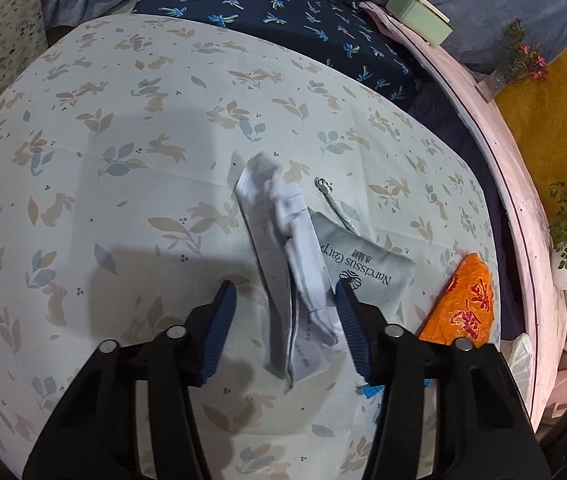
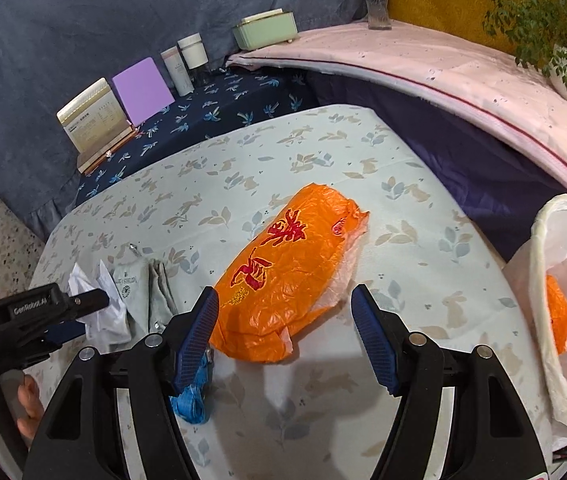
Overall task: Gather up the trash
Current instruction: 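Grasp the crumpled white paper with left tool while right tool grasps the other orange bag, then carry paper and orange bag over the bin while both tools open to drop them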
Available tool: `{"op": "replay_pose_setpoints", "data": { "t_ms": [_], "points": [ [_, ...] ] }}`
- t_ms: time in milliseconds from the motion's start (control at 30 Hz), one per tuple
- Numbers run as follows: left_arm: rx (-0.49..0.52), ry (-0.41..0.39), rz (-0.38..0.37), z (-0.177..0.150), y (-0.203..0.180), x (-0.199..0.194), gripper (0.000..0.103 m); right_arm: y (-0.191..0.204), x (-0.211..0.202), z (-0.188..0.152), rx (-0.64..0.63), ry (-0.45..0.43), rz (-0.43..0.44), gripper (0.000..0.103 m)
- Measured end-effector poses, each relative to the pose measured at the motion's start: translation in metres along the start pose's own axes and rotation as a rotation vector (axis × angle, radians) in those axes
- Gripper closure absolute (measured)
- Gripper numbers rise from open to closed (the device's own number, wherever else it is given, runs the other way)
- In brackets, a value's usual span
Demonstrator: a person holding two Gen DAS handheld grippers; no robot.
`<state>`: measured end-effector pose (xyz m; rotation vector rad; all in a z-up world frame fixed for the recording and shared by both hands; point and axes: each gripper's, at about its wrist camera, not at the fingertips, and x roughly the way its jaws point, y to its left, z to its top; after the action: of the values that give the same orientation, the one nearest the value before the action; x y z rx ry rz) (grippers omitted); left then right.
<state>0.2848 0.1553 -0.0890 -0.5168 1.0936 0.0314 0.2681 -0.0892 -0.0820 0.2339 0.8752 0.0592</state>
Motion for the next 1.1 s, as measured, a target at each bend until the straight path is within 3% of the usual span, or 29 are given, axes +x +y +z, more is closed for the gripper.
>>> {"op": "replay_pose_setpoints", "data": {
  "t_ms": [167, 233, 300, 367, 467, 767, 1100],
  "points": [
    [0.042, -0.005, -0.023, -0.001, -0.008, -0.001, 0.079, 0.002, 0.018, 0.001, 0.019, 0.027, 0.008, 0.037],
    [0.057, -0.013, -0.015, -0.001, -0.011, -0.002, 0.080, 0.003, 0.023, 0.000, 0.021, 0.035, 0.008, 0.037],
    [0.070, -0.017, -0.012, -0.003, -0.013, -0.004, 0.081, 0.003, 0.028, -0.002, 0.026, 0.051, 0.010, 0.045],
    [0.076, -0.017, -0.019, -0.004, -0.014, -0.005, 0.081, 0.003, 0.031, -0.005, 0.025, 0.070, 0.027, 0.069],
    [0.087, -0.020, -0.027, -0.004, -0.017, -0.008, 0.081, 0.004, 0.027, -0.005, 0.007, 0.063, 0.028, 0.078],
    [0.159, -0.061, -0.062, -0.015, -0.055, -0.038, 0.081, -0.003, -0.021, 0.007, -0.004, -0.035, 0.026, 0.079],
    [0.300, -0.099, -0.117, -0.045, -0.131, -0.073, 0.081, -0.039, -0.096, 0.018, 0.017, -0.157, 0.004, 0.079]
  ]
}}
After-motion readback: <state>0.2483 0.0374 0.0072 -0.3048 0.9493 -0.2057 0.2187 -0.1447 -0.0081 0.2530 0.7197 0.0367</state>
